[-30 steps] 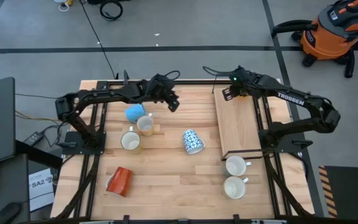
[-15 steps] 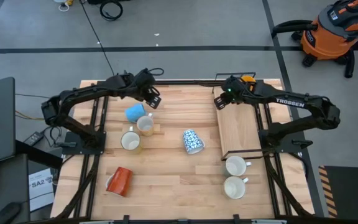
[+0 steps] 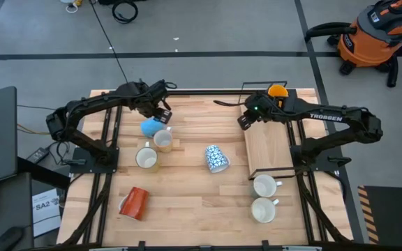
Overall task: Place coffee mugs
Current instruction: Put the blue mug on the shelf
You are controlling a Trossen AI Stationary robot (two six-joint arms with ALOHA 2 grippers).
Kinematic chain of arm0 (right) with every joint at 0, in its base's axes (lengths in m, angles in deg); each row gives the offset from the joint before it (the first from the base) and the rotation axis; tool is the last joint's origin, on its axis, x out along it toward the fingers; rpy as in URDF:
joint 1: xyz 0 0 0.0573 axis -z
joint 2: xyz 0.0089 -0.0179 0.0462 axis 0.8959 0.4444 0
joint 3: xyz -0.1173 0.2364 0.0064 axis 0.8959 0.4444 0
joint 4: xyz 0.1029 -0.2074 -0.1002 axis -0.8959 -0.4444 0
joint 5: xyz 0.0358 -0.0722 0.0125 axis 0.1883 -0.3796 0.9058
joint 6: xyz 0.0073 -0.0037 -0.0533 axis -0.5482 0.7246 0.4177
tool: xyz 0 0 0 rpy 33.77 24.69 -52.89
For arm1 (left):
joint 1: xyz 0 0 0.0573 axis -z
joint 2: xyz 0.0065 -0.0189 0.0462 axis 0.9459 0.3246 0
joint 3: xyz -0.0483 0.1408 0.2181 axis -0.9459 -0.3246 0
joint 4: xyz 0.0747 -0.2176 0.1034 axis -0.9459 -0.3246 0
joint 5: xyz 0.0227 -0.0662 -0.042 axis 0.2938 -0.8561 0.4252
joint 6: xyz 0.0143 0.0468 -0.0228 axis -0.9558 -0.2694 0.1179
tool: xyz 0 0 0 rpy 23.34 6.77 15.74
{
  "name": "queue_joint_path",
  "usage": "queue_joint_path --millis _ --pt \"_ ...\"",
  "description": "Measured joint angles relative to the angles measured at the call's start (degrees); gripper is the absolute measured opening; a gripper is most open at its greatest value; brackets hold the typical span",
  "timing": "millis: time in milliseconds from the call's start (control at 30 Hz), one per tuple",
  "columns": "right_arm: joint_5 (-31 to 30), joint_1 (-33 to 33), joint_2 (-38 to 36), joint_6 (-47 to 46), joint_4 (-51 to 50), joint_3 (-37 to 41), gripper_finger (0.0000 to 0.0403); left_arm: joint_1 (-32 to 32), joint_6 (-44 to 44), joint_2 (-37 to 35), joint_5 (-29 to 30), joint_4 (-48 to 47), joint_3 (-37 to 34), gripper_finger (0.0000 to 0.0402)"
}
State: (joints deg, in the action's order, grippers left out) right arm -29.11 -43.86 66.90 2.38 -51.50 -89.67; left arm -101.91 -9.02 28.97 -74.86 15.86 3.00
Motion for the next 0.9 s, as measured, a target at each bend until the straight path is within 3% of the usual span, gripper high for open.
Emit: queue_joint_path --millis 533,900 --pt "-0.44 -2.26 0.0 2.61 7.66 0.0 0.0128 -1.04 12.23 0.69 -0.4 7.32 0.07 0.0167" --pt "-0.46 -2.24 0.0 4.98 11.08 0.0 0.0128 -5.52 13.27 4.2 -10.3 8.47 0.07 0.0167"
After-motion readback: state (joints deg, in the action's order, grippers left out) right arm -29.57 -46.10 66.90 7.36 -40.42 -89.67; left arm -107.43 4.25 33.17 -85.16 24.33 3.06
